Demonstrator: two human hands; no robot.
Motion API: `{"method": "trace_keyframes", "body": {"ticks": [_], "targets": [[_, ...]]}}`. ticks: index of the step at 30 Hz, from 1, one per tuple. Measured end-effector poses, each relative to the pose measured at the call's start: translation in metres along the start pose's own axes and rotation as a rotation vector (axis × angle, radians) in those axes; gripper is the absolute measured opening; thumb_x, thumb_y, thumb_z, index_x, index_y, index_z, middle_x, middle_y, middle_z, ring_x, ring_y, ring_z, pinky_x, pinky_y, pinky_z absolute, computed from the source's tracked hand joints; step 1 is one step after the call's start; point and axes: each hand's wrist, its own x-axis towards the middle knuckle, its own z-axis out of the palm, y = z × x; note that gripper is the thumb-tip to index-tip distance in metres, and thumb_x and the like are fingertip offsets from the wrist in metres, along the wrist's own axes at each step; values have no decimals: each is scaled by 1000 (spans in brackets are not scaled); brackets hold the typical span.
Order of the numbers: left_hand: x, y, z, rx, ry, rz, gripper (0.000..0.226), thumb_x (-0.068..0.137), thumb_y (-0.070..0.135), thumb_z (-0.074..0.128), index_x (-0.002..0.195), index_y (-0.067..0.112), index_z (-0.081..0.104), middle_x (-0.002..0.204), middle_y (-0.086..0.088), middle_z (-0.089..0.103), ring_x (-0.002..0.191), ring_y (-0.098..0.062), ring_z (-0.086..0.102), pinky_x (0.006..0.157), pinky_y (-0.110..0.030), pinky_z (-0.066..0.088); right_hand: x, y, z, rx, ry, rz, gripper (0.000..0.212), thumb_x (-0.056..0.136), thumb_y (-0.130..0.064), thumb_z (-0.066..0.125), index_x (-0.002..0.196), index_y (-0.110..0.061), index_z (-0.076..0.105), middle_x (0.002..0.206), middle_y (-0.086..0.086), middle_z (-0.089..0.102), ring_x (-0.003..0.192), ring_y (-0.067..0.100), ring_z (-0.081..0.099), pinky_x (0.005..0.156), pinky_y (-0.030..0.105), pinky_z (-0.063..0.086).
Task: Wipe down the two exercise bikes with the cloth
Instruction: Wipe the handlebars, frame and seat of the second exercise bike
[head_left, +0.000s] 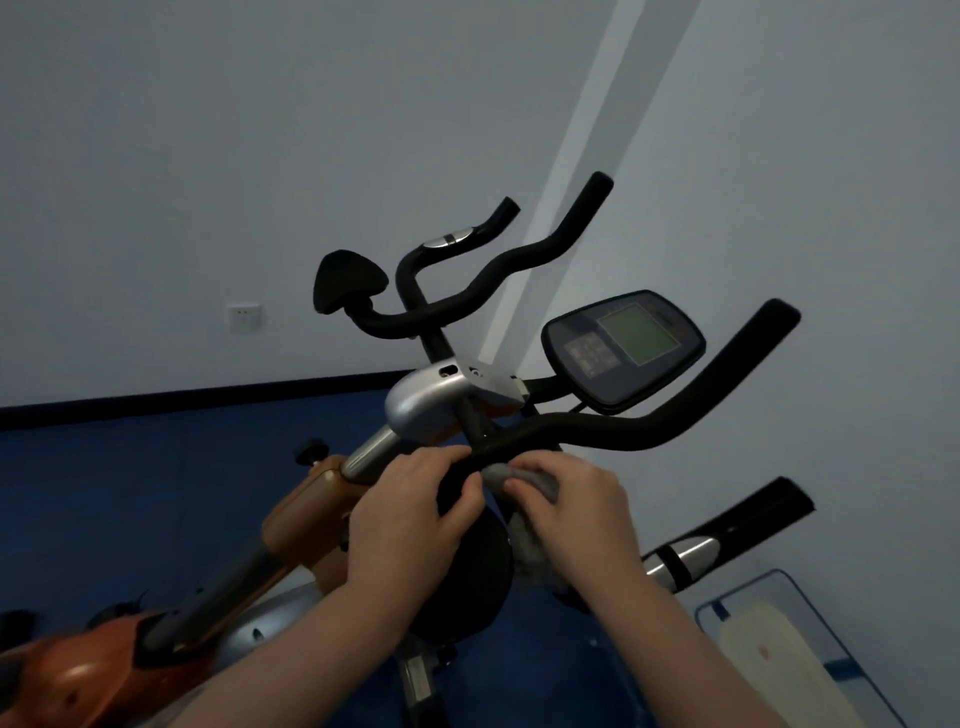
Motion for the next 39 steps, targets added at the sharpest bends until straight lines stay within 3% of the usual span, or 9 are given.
{"method": "trace_keyframes", "body": {"ticks": [2,6,10,13,18,24,29,33,39], "targets": [[1,0,0,10,8,30,31,87,45,44,106,34,66,91,22,60,89,4,48,62,-5,33,7,3,-21,37,-35,-37,15,82,-25,74,97,-28,74,92,-15,68,90,0,61,77,10,44],[2,0,0,-22,2,11,34,89,42,41,106,30,67,98,20,63,94,3,50,67,-4,34,46,-12,-54,-64,152,-320,16,85,-19,70,100,-25,72,99,-13,65,93,2,57,85,13,40],[-1,-1,-1,-113,-34,-48,23,88,45,47,105,37,59,98,23,56,93,7,51,62,-8,37,78,-30,-25,-315,-170,-349,15,92,-25,60,102,-28,71,109,-11,59,103,10,53,90,29,44],[1,-2,0,-136,-50,-56,19,86,47,48,100,38,56,97,22,53,91,5,52,63,-10,40,91,-34,-11,-333,-360,-304,13,91,-28,62,96,-33,73,104,-12,58,103,11,54,91,40,46],[3,-5,-2,-159,-86,-38,21,86,50,44,97,36,56,95,21,52,92,2,52,65,-16,45,119,-34,-32,-470,-477,-289,11,86,-26,69,92,-32,76,101,-12,61,99,11,58,92,39,48],[6,-9,-6,-197,-110,2,26,87,49,43,99,32,59,99,22,53,95,1,51,71,-23,49,101,-51,-10,-331,-528,-353,14,87,-24,68,96,-31,76,103,-16,65,98,5,58,92,33,47],[9,-12,-8,-211,-168,40,32,88,48,44,109,31,63,113,23,58,108,2,50,80,-21,48,118,-50,-31,-510,-446,-213,16,83,-21,71,92,-33,76,102,-9,67,96,11,61,89,35,50],[7,-15,-9,-228,-221,44,43,89,52,39,120,31,61,118,22,58,113,4,48,87,-9,40,109,-52,-14,-319,-341,-188,18,74,-21,79,87,-33,75,97,-9,66,95,9,60,85,26,46],[8,-14,-8,-203,-187,53,38,89,50,43,113,31,66,115,23,58,110,7,47,87,1,31,105,-46,6,-314,-178,-246,15,78,-27,77,93,-27,76,99,-3,66,94,15,60,84,31,47]]}}
